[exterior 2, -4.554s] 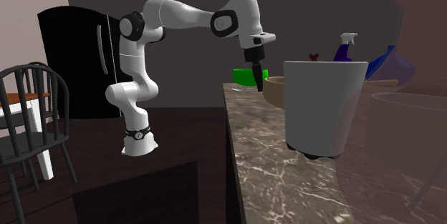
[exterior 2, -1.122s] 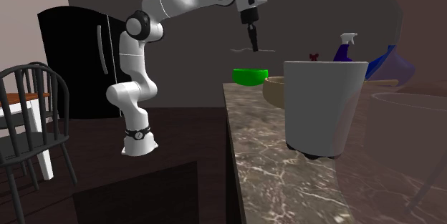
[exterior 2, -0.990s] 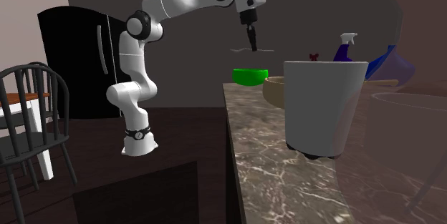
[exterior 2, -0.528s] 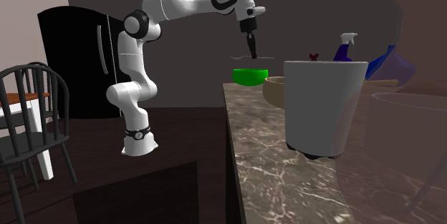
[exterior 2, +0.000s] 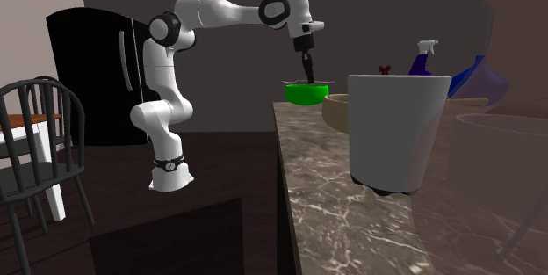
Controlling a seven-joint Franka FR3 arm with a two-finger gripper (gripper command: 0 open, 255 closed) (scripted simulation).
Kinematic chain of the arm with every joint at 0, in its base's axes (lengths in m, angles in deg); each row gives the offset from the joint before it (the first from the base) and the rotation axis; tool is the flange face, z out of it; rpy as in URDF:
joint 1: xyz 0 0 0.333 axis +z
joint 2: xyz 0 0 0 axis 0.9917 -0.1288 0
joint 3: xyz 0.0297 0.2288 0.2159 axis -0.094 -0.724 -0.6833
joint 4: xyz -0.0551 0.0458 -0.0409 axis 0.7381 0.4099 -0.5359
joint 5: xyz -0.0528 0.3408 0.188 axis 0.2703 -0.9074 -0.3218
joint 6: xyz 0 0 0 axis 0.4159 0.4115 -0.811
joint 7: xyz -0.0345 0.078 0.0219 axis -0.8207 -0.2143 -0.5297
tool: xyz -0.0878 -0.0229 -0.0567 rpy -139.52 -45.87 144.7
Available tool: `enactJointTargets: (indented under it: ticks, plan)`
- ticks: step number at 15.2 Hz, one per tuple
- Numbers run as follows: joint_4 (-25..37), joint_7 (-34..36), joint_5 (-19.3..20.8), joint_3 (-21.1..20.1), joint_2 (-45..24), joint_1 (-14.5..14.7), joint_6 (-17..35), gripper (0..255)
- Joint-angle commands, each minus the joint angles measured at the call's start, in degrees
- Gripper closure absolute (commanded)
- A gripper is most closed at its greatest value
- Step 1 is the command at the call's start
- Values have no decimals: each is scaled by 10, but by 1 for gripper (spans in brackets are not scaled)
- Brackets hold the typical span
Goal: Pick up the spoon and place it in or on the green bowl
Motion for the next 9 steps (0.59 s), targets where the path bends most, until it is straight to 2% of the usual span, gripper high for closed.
enactJointTargets:
  ticks: [1,8,9]
  plan:
    - [-7,0,0,0,0,0,7,255]
    - [-7,0,0,0,0,0,7,255]
    - [-7,0,0,0,0,0,7,0]
